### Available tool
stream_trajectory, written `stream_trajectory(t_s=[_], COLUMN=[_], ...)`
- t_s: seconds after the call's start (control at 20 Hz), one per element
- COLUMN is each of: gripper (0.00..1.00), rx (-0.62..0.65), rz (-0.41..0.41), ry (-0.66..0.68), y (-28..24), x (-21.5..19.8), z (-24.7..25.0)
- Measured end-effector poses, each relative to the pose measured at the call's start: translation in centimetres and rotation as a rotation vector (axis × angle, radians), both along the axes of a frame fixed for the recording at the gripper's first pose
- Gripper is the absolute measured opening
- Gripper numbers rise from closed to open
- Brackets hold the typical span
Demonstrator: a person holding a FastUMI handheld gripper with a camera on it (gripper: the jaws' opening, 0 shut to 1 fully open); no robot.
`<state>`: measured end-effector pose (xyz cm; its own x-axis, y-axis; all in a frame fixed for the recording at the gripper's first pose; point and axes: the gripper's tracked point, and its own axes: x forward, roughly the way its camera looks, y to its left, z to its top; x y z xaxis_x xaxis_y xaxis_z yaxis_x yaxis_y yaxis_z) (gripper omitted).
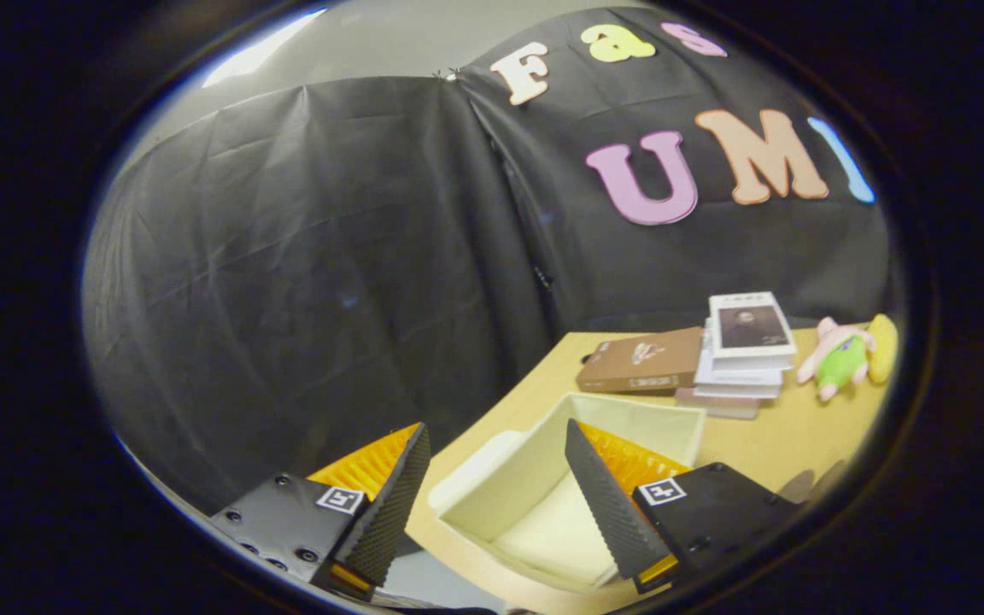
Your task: Open the storage box then place both shoes into the box .Put the left shoe in first, then the right shoe, with the right side of both shoes facing outward in a uniform manner.
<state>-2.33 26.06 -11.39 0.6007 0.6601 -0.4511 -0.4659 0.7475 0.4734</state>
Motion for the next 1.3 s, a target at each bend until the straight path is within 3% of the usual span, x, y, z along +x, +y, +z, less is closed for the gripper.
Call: stream_trajectory(t_s=[0.25,0.65,0.95,1.3], gripper=[1.00,1.00,1.00,1.00], rx=[-0.140,-0.357,-0.466,-0.460], rz=[-0.137,-0.267,-0.267,-0.256], ry=[-0.069,-0.016,0.102,0.375], y=[-9.3,-22.2,-27.8,-28.8], x=[2.1,-0.6,-4.7,-9.1], z=[-2.0,-7.6,-14.7,-24.9])
